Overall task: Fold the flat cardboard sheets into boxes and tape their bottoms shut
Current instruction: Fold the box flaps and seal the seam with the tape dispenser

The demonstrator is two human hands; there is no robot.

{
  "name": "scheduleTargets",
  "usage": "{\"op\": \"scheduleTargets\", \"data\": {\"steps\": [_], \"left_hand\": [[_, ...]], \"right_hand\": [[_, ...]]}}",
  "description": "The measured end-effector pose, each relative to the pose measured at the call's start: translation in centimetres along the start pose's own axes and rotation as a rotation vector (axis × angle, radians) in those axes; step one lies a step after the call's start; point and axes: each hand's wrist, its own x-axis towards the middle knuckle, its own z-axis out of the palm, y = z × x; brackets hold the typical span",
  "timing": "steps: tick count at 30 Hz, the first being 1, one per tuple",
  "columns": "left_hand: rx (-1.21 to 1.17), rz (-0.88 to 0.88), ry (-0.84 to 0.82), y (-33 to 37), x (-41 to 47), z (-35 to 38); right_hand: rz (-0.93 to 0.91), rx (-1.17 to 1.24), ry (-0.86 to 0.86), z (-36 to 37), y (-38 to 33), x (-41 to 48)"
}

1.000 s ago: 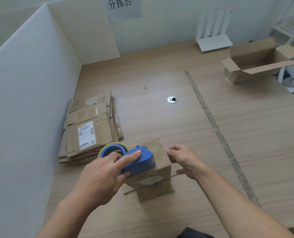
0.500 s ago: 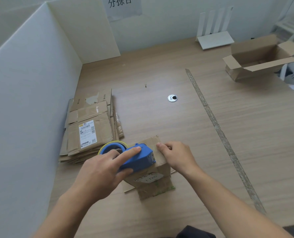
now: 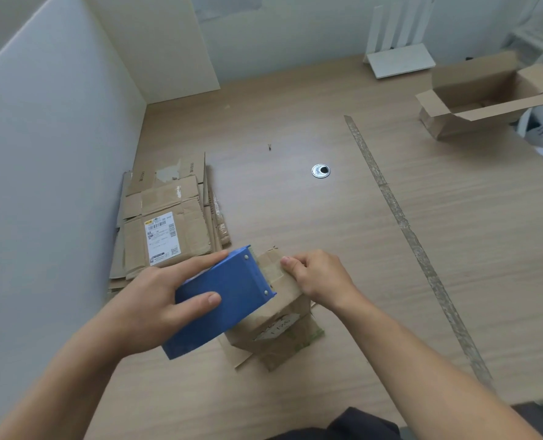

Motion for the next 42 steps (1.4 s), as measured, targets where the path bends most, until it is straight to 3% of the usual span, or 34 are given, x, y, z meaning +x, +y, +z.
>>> {"op": "scheduleTargets", "data": {"steps": [12, 16, 22, 26, 31, 35, 42], "left_hand": [[-0.369, -0.207, -0.131, -5.4, -6.2, -2.2], [-0.53, -0.28, -0.188, -6.9, -8.4, -1.7], [-0.563, -0.328, -0.18, -9.3, -8.7, -0.1], [-0.566, -0.321, -0.186, -10.4, -8.5, -0.1], [-0.656, -0.282, -0.164, -10.4, -9.0, -1.3], [-0.734, -0.207, -0.101, -10.3, -10.0, -4.0], [-0.7, -0.212, -0.188, -10.4, -9.7, -4.0]], "right_hand": [[0.115, -0.006, 0.165, 0.5, -0.9, -0.5], [0.127, 0.149, 0.131, 0.0, -1.3, -0.5], [0.157, 0.233, 0.133, 1.3, -2.3, -0.5], [0.131, 0.146, 0.144, 1.3, -2.8, -1.2], [0.155, -0.13, 0.285, 2.7, -3.6, -1.8], [0.117, -0.149, 0.302, 4.1, -3.6, -2.4], [0.113, -0.14, 0.277, 3.6, -4.0, -2.1]]}}
